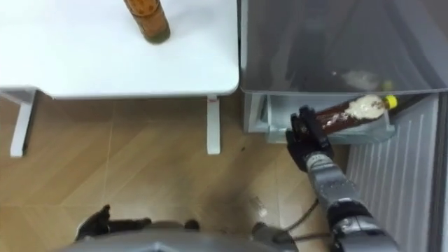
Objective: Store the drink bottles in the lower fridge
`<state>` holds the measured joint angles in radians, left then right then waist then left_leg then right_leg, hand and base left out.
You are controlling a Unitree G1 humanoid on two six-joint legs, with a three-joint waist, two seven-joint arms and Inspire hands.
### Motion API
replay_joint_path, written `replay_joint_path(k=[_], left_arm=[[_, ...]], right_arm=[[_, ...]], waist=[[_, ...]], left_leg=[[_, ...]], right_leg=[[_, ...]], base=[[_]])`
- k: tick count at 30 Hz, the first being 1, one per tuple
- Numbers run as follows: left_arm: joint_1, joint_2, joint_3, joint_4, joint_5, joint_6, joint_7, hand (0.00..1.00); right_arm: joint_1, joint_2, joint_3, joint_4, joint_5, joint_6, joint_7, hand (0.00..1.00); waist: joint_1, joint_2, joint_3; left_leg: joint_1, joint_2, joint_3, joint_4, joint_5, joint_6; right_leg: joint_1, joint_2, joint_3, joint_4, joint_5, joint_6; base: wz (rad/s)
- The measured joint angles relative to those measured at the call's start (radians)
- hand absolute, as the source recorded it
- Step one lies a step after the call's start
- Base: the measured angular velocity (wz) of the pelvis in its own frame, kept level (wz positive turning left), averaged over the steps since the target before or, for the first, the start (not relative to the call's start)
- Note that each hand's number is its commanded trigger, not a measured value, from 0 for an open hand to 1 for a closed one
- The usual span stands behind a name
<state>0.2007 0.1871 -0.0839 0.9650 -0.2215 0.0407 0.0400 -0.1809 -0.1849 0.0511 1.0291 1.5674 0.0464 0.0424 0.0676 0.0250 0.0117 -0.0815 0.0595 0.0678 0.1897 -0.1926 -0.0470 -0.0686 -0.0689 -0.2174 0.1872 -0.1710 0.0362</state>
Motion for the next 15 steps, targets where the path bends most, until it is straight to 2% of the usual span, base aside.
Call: replay_joint_path(k=[3,5,7,9,13,15], left_arm=[[-0.002,0.000,0.000,0.000,-0.001,0.003,-0.014,0.00],[-0.017,0.000,0.001,0.013,-0.001,0.006,-0.023,0.00],[-0.020,0.000,0.003,0.017,-0.001,0.006,-0.033,0.00],[-0.028,0.001,0.002,0.018,-0.001,0.015,-0.035,0.00],[-0.059,0.001,0.000,0.025,0.004,0.028,-0.035,0.00],[-0.059,0.001,-0.005,0.028,0.029,0.033,-0.034,0.00]], right_arm=[[-0.043,-0.013,-0.025,0.075,-0.006,0.016,0.005,1.00],[-0.079,-0.016,-0.067,0.115,-0.006,0.018,0.003,1.00],[-0.116,-0.018,-0.089,0.137,-0.006,0.020,0.003,1.00],[-0.135,-0.026,-0.096,0.145,-0.004,0.021,0.003,1.00],[-0.176,-0.056,-0.101,0.176,-0.002,0.030,0.003,1.00],[-0.187,-0.064,-0.118,0.183,-0.001,0.045,0.003,1.00]], waist=[[0.009,0.005,0.0019],[0.023,0.008,0.0074],[0.024,0.010,0.0090],[0.028,0.013,0.0141],[0.066,0.009,0.0171],[0.077,0.007,0.0183]], left_leg=[[-0.024,-0.002,-0.025,0.002,0.001,0.000],[-0.049,-0.003,-0.045,0.013,0.001,0.000],[-0.069,-0.004,-0.051,0.015,0.002,0.000],[-0.082,-0.004,-0.064,0.015,0.006,0.000],[-0.131,-0.006,-0.081,0.016,0.015,0.001],[-0.148,-0.009,-0.109,0.015,0.020,0.002]], right_leg=[[-0.015,-0.001,-0.019,0.000,0.000,0.000],[-0.031,-0.002,-0.037,0.003,0.000,0.000],[-0.052,-0.002,-0.041,0.009,0.000,0.000],[-0.065,-0.005,-0.060,0.021,0.000,0.000],[-0.125,-0.012,-0.088,0.052,0.000,0.000],[-0.151,-0.017,-0.093,0.076,0.000,0.000]], base=[[0.14],[0.19],[0.06],[0.13],[0.08],[0.04]])
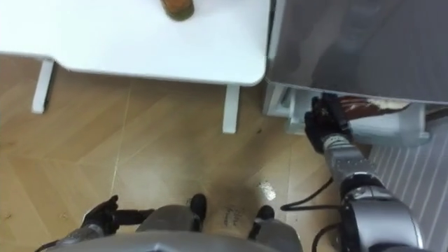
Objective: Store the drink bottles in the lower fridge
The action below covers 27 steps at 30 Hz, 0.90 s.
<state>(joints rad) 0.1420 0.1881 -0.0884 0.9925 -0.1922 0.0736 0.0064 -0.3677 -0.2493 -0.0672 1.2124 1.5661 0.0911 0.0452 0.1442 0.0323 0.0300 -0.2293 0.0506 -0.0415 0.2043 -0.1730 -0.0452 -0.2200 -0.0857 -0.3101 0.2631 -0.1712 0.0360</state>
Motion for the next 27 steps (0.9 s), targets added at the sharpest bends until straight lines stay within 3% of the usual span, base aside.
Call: replay_joint_path(k=[2,5,6,7,8,9,10,13,22,27], left_arm=[[-0.001,0.002,-0.015,0.001,0.001,0.012,0.007,0.00],[-0.001,0.005,-0.031,0.010,0.001,0.014,0.014,0.00],[-0.001,0.008,-0.034,0.013,0.002,0.014,0.020,0.00],[-0.006,0.023,-0.032,0.018,0.010,0.011,0.031,0.00],[-0.011,0.029,-0.030,0.022,0.011,0.011,0.036,0.00],[-0.036,0.016,-0.032,0.050,0.034,0.014,0.045,0.00],[-0.041,0.015,-0.033,0.057,0.044,0.015,0.042,0.00],[-0.040,0.018,-0.034,0.056,0.044,0.024,0.040,0.00],[-0.027,0.023,-0.033,0.056,0.046,0.037,0.027,0.00],[-0.013,0.022,-0.030,0.057,0.056,0.054,0.021,0.00]], right_arm=[[-0.033,-0.015,-0.019,0.042,-0.003,0.016,-0.002,1.00],[-0.059,-0.018,-0.043,0.078,-0.003,0.021,-0.011,1.00],[-0.067,-0.020,-0.043,0.083,-0.006,0.025,-0.013,1.00],[-0.081,-0.018,-0.043,0.082,-0.021,0.042,-0.020,1.00],[-0.093,-0.018,-0.043,0.082,-0.031,0.045,-0.027,1.00],[-0.111,-0.038,-0.047,0.080,-0.030,0.038,-0.042,0.51],[-0.119,-0.048,-0.060,0.082,-0.021,0.023,-0.056,0.00],[-0.123,-0.060,-0.072,0.092,-0.008,0.010,-0.058,0.00],[-0.132,-0.062,-0.084,0.120,-0.009,0.033,-0.062,0.00],[-0.131,-0.061,-0.084,0.143,-0.023,0.044,-0.066,0.00]], waist=[[-0.002,-0.001,0.0013],[0.006,-0.002,0.0024],[0.008,-0.007,0.0087],[0.015,-0.033,0.0194],[0.021,-0.048,0.0226],[0.016,-0.032,0.0212],[0.015,-0.027,0.0206],[0.012,-0.026,0.0212],[0.008,-0.029,0.0211],[0.009,-0.031,0.0200]], left_leg=[[-0.020,-0.009,-0.050,-0.003,0.011,0.001],[-0.024,-0.011,-0.092,-0.006,0.012,0.002],[-0.021,-0.009,-0.135,-0.003,0.013,0.003],[-0.031,-0.013,-0.196,0.006,0.013,0.002],[-0.044,-0.021,-0.207,0.013,0.010,-0.002],[-0.079,-0.024,-0.206,0.033,0.003,-0.011],[-0.091,-0.019,-0.167,0.034,0.004,-0.012],[-0.087,-0.006,-0.087,0.032,0.011,-0.018],[-0.083,-0.013,-0.030,0.035,0.020,-0.010],[-0.076,-0.011,-0.020,0.047,0.021,-0.011]], right_leg=[[-0.030,-0.012,-0.023,0.033,-0.001,-0.001],[-0.067,-0.021,-0.024,0.105,-0.004,-0.007],[-0.121,-0.031,-0.013,0.182,-0.030,-0.023],[-0.172,-0.004,0.070,0.141,-0.039,-0.063],[-0.196,0.002,0.098,0.078,-0.003,-0.076],[-0.206,0.010,0.094,0.077,0.037,-0.067],[-0.204,0.012,0.059,0.067,0.039,-0.072],[-0.188,0.016,0.056,0.066,0.039,-0.073],[-0.176,0.008,0.038,0.066,0.037,-0.069],[-0.159,0.008,0.036,0.065,0.037,-0.070]], base=[[0.18],[0.07],[-0.10],[-0.17],[-0.04],[0.13],[0.23],[0.19],[0.09],[0.03]])
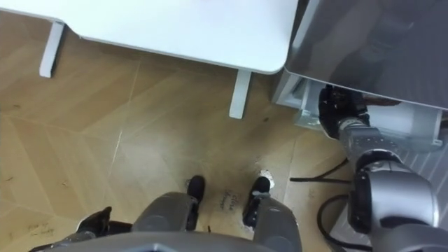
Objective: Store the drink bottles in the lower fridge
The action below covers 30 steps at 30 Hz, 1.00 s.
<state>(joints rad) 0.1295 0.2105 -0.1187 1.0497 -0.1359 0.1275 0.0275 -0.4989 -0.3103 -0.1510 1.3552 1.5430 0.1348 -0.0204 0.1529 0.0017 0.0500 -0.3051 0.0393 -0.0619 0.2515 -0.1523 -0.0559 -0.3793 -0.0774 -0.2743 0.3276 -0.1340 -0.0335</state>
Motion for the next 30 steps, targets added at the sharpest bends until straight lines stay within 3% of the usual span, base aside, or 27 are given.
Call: replay_joint_path(k=[3,4,9,15,26,30], left_arm=[[0.000,0.000,0.001,0.000,-0.001,0.003,-0.001,0.00],[0.000,0.000,0.003,0.001,-0.001,0.004,0.000,0.00],[-0.002,0.000,0.004,-0.001,-0.002,0.005,-0.001,0.00],[0.000,0.000,0.004,-0.005,-0.003,0.026,0.000,0.00],[0.016,0.001,0.005,-0.008,0.001,0.019,-0.020,0.00],[0.040,-0.002,0.005,-0.028,0.001,0.021,-0.020,0.00]], right_arm=[[0.000,0.000,0.000,0.000,-0.003,-0.002,0.002,0.00],[0.000,-0.001,0.001,0.000,-0.009,-0.002,0.003,0.00],[0.000,-0.001,0.011,0.005,-0.024,0.009,0.003,0.00],[0.001,-0.001,0.009,0.007,-0.022,0.009,0.003,0.00],[0.032,-0.001,0.009,0.007,-0.038,0.006,0.013,0.00],[0.072,-0.001,0.009,0.003,-0.059,0.002,0.056,0.00]], waist=[[-0.001,0.000,-0.0005],[-0.002,-0.005,-0.0053],[-0.006,-0.011,-0.0134],[-0.009,-0.007,-0.0157],[-0.014,-0.001,-0.0192],[-0.020,0.014,-0.0315]], left_leg=[[0.005,0.000,0.006,0.007,0.000,0.000],[0.009,0.001,0.009,0.008,0.000,0.000],[0.021,0.003,0.032,0.012,0.000,0.000],[0.026,0.005,0.044,0.017,0.003,0.004],[0.062,0.005,0.059,0.016,0.003,0.005],[0.095,0.005,0.068,0.011,0.003,0.005]], right_leg=[[0.010,0.000,-0.001,-0.002,0.001,0.000],[0.013,0.000,0.000,-0.002,0.001,0.000],[0.028,0.000,0.000,-0.004,0.002,0.000],[0.041,0.000,-0.003,-0.005,0.004,0.000],[0.088,-0.001,-0.004,-0.022,0.005,0.005],[0.126,0.001,-0.003,-0.049,0.007,0.009]], base=[[0.00],[0.00],[0.00],[0.04],[0.01],[-0.02]])
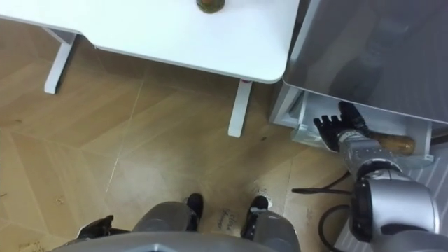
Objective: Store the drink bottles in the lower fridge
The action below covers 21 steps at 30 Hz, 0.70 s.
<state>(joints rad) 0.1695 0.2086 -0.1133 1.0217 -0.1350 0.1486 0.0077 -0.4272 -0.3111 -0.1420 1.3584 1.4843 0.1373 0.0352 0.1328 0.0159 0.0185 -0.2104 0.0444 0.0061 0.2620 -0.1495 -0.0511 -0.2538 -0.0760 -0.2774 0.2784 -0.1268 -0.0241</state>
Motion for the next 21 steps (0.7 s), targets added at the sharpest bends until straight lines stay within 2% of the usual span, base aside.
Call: replay_joint_path(k=[2,7,11,15,17,20,21], left_arm=[[0.010,0.000,0.002,-0.015,0.000,0.002,0.000,0.00],[0.015,0.000,0.007,-0.023,0.032,-0.001,0.001,0.00],[0.022,-0.001,0.023,-0.022,0.040,-0.001,0.005,0.00],[0.029,-0.001,0.042,-0.022,0.042,-0.007,0.010,0.00],[0.038,-0.001,0.054,-0.022,0.041,-0.008,0.010,0.00],[0.038,-0.001,0.080,-0.022,0.038,-0.031,0.018,0.00],[0.033,-0.004,0.080,-0.022,0.035,-0.046,0.025,0.00]], right_arm=[[0.007,0.000,0.000,-0.001,-0.001,-0.004,0.003,0.00],[0.048,0.014,0.000,-0.054,-0.008,-0.007,0.012,0.00],[0.084,0.015,0.000,-0.084,-0.016,-0.013,0.019,0.00],[0.151,0.015,-0.001,-0.106,-0.070,-0.019,0.063,0.00],[0.174,0.016,-0.001,-0.124,-0.081,-0.028,0.069,0.00],[0.228,0.020,0.000,-0.154,-0.080,-0.052,0.076,0.00],[0.247,0.021,0.002,-0.164,-0.082,-0.061,0.082,0.00]], waist=[[-0.007,0.005,-0.0038],[-0.031,0.004,-0.0042],[-0.050,-0.002,-0.0053],[-0.060,-0.016,-0.0125],[-0.071,-0.019,-0.0122],[-0.078,-0.030,-0.0146],[-0.079,-0.033,-0.0165]], left_leg=[[0.018,0.001,0.011,-0.012,0.000,0.000],[0.045,0.001,0.019,-0.029,0.002,0.003],[0.078,0.000,0.021,-0.045,0.002,0.003],[0.127,0.000,0.040,-0.070,0.002,0.003],[0.150,0.000,0.049,-0.078,0.002,0.003],[0.171,0.000,0.055,-0.085,0.002,0.003],[0.174,0.001,0.072,-0.087,0.002,0.003]], right_leg=[[0.013,0.001,0.003,-0.005,0.000,0.003],[0.043,0.003,0.001,-0.026,0.003,0.009],[0.075,0.004,0.002,-0.041,0.006,0.013],[0.112,0.007,0.014,-0.059,0.005,0.018],[0.129,0.009,0.024,-0.067,0.006,0.021],[0.151,0.012,0.031,-0.082,0.008,0.023],[0.156,0.013,0.034,-0.091,0.010,0.025]], base=[[-0.07],[0.02],[-0.01],[-0.08],[-0.17],[-0.07],[-0.05]])
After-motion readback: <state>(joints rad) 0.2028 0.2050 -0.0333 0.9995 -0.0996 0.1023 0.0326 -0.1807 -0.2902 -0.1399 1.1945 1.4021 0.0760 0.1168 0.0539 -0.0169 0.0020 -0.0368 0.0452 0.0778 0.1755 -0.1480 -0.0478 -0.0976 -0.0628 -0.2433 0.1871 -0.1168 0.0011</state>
